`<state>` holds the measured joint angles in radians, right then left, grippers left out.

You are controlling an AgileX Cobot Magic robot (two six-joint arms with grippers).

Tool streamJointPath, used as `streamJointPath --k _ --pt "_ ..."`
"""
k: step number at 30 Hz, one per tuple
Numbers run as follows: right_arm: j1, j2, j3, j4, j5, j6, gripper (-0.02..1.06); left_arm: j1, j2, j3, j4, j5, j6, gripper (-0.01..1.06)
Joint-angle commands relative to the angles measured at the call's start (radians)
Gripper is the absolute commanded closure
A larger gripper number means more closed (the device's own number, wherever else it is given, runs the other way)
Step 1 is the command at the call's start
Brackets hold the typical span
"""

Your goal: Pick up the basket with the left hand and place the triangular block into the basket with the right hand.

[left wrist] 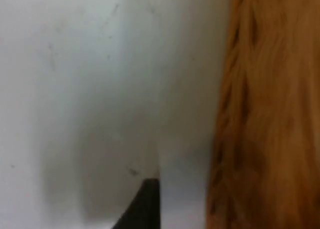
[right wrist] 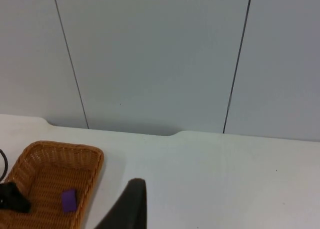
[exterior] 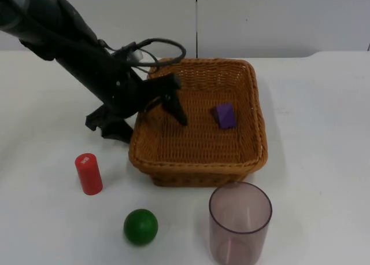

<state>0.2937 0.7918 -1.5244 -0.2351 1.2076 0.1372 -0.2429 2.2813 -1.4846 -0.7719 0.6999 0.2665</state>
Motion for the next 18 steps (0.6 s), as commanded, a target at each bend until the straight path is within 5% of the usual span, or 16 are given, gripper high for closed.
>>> streamJointPath --k 1,6,11,18 --pt "-0.005 -0.006 -0.002 -0.002 -0.009 -0.016 0.00 0.000 -0.033 -0.006 0.008 0.023 -0.009 0.00" --pt "-0.005 -0.006 -0.002 -0.002 -0.009 -0.033 0.00 -0.007 -0.105 -0.006 0.130 0.014 -0.072 0.00" --pt "-0.005 -0.006 -0.002 -0.002 -0.009 -0.036 0.00 -0.007 -0.254 -0.004 0.465 -0.009 -0.267 0.00" --pt "-0.005 -0.006 -0.001 -0.007 -0.009 -0.052 0.00 -0.022 -0.501 0.117 0.608 -0.083 -0.309 0.00"
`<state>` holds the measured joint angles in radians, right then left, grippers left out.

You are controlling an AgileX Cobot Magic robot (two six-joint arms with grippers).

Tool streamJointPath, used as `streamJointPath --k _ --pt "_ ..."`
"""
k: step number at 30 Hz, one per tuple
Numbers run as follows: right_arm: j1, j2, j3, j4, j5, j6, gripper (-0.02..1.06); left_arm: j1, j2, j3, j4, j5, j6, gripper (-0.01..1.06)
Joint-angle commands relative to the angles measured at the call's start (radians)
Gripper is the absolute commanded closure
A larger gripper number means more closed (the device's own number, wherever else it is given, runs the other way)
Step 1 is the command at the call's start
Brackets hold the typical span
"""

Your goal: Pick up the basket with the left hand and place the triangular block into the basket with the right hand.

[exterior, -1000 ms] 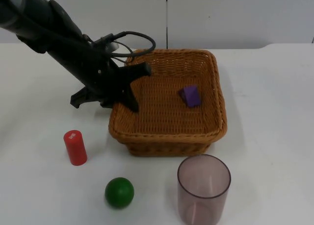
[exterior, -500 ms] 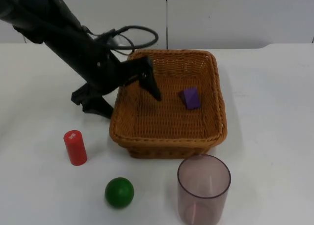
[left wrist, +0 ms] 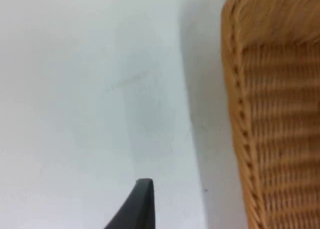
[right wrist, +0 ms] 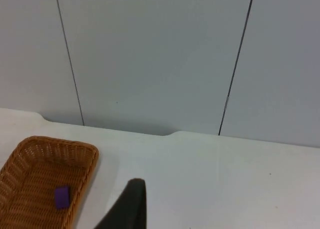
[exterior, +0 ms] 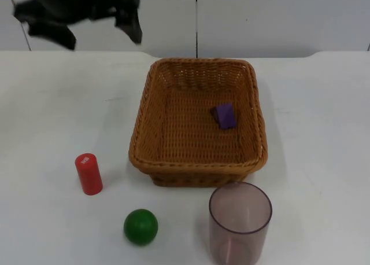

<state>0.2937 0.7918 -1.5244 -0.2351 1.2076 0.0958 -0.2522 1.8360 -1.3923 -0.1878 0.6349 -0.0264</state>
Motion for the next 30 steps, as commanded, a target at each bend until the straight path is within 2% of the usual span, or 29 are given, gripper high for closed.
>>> streamJointPath --k 1,2,3,6,9,11,13,16,20,25,26,29,30 --pt "-0.005 -0.006 -0.001 -0.007 -0.009 -0.010 0.00 -0.017 -0.121 0.080 0.024 -0.063 -0.021 0.00" --pt "-0.005 -0.006 -0.001 -0.007 -0.009 -0.010 0.00 -0.025 -0.178 0.136 0.024 -0.107 -0.030 0.00" --pt "-0.005 -0.006 -0.001 -0.007 -0.009 -0.010 0.00 -0.025 -0.178 0.136 0.024 -0.107 -0.030 0.00" --pt "-0.005 -0.006 -0.001 -0.011 -0.009 -0.010 0.00 -0.029 -0.372 0.268 0.045 -0.168 -0.080 0.00" --pt "-0.005 -0.006 -0.001 -0.015 -0.009 -0.010 0.00 -0.026 -0.469 0.327 0.093 -0.149 -0.112 0.00" --pt "-0.005 -0.006 -0.001 -0.015 -0.009 -0.010 0.00 -0.026 -0.556 0.362 0.188 -0.088 -0.148 0.00" --pt "-0.005 -0.006 -0.001 -0.015 -0.012 -0.010 0.00 -0.026 -0.642 0.369 0.292 -0.023 -0.179 0.00" --pt "-0.005 -0.006 -0.001 -0.015 -0.024 -0.007 0.00 -0.026 -0.706 0.369 0.344 -0.013 -0.199 0.00" --pt "-0.005 -0.006 -0.001 -0.015 -0.022 -0.003 0.00 -0.026 -0.805 0.369 0.370 -0.017 -0.203 0.00" --pt "-0.005 -0.006 -0.001 -0.020 -0.020 -0.003 0.00 -0.026 -0.940 0.369 0.438 -0.075 -0.203 0.00" --pt "-0.005 -0.006 -0.001 -0.020 -0.029 -0.003 0.00 -0.026 -0.981 0.369 0.445 -0.095 -0.203 0.00" --pt "-0.005 -0.006 -0.001 -0.020 -0.126 0.011 0.00 -0.026 -1.071 0.369 0.438 -0.086 -0.206 0.00" --pt "-0.005 -0.006 -0.001 -0.020 -0.126 0.011 0.00 -0.026 -1.071 0.369 0.438 -0.086 -0.206 0.00"
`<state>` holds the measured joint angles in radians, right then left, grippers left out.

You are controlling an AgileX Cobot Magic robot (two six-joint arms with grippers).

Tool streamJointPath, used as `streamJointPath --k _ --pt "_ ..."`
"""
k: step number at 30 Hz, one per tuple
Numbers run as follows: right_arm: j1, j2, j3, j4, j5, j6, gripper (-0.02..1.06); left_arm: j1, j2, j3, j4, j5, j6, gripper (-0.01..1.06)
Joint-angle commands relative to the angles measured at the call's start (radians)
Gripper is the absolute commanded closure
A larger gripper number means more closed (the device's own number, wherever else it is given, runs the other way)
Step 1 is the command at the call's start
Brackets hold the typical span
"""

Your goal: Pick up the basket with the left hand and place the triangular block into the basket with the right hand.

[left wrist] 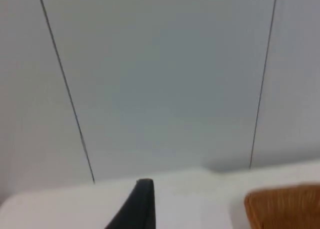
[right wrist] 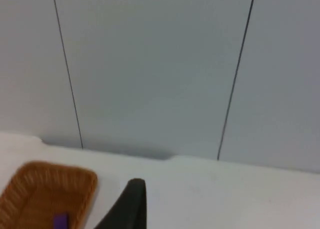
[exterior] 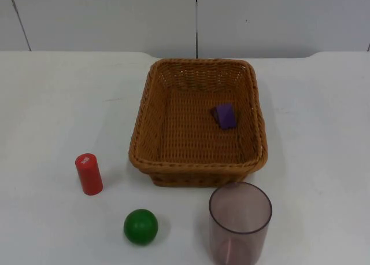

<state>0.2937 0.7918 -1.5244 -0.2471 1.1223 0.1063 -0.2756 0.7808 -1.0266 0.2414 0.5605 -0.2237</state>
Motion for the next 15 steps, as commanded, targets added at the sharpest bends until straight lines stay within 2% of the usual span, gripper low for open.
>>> streamJointPath --k 1,6,8,11,15 --pt "-0.005 -0.006 -0.001 -0.008 -0.047 0.045 0.00 -0.003 -0.045 0.003 0.012 -0.006 -0.005 0.00" --pt "-0.005 -0.002 -0.001 -0.015 -0.023 0.040 0.00 -0.003 -0.124 0.003 0.035 0.001 0.003 0.00" --pt "-0.005 -0.002 0.006 -0.020 0.001 -0.032 0.00 -0.003 -0.134 0.003 0.022 0.039 0.003 0.00" --pt "-0.005 -0.063 0.084 -0.005 -0.078 -0.070 0.00 -0.003 -0.129 0.003 0.036 0.161 -0.003 0.00" --pt "-0.005 -0.178 0.223 -0.036 -0.163 -0.070 0.00 -0.003 -0.143 0.006 0.065 0.169 -0.029 0.00"
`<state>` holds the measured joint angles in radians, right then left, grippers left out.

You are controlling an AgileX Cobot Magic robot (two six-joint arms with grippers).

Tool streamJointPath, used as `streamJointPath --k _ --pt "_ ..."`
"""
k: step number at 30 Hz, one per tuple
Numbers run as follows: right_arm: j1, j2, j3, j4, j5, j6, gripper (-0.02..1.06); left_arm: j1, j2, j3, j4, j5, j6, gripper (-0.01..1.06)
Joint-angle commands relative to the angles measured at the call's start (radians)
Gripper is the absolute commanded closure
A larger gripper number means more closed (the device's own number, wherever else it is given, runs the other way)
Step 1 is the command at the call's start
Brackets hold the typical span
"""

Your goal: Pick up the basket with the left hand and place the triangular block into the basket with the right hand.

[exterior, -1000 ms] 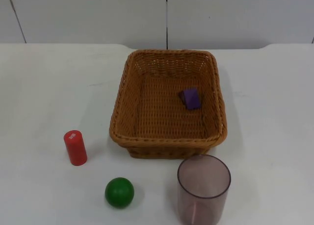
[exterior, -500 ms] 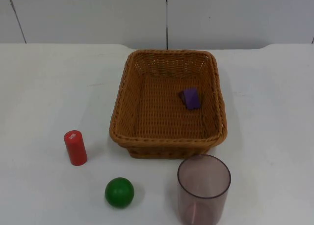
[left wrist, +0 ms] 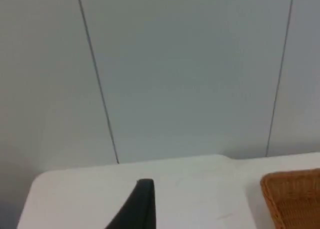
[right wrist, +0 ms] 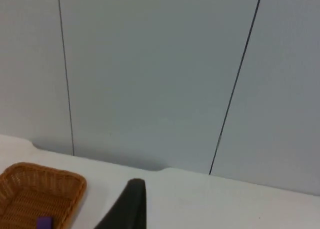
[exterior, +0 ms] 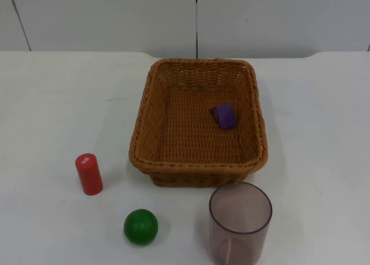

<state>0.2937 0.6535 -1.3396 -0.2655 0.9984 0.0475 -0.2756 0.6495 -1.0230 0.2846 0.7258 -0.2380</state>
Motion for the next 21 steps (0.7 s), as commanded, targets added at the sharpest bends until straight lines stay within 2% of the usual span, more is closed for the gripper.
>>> streamJointPath --k 1,3,4,8,12,15,18,19,20,21 --pt "-0.005 -0.103 0.096 -0.019 -0.074 -0.012 0.00 -0.003 -0.018 0.002 0.037 -0.006 -0.017 0.00" --pt "-0.005 -0.199 0.201 -0.006 -0.118 -0.012 0.00 -0.003 -0.030 0.002 0.095 -0.013 -0.067 0.00" --pt "-0.005 -0.199 0.201 -0.006 -0.118 -0.012 0.00 -0.003 -0.030 0.002 0.095 -0.013 -0.067 0.00" --pt "-0.005 -0.449 0.405 0.091 -0.156 -0.079 0.00 -0.003 -0.037 0.002 0.141 0.047 -0.110 0.00" --pt "-0.005 -0.580 0.467 0.120 -0.148 -0.082 0.00 -0.003 -0.069 0.002 0.128 0.071 -0.110 0.00" --pt "-0.022 -0.618 0.473 0.112 -0.099 -0.092 0.00 -0.003 -0.106 0.002 0.192 0.071 -0.151 0.00" --pt "-0.104 -0.619 0.473 0.126 -0.052 -0.187 0.00 -0.003 -0.149 0.002 0.340 0.114 -0.206 0.00" --pt "-0.149 -0.617 0.473 0.158 -0.069 -0.239 0.00 -0.003 -0.165 0.002 0.354 0.111 -0.206 0.00" --pt "-0.149 -0.617 0.473 0.158 -0.069 -0.239 0.00 -0.003 -0.165 0.002 0.354 0.111 -0.206 0.00" --pt "-0.190 -0.617 0.473 0.183 -0.093 -0.273 0.00 -0.003 -0.183 0.002 0.361 0.100 -0.204 0.00"
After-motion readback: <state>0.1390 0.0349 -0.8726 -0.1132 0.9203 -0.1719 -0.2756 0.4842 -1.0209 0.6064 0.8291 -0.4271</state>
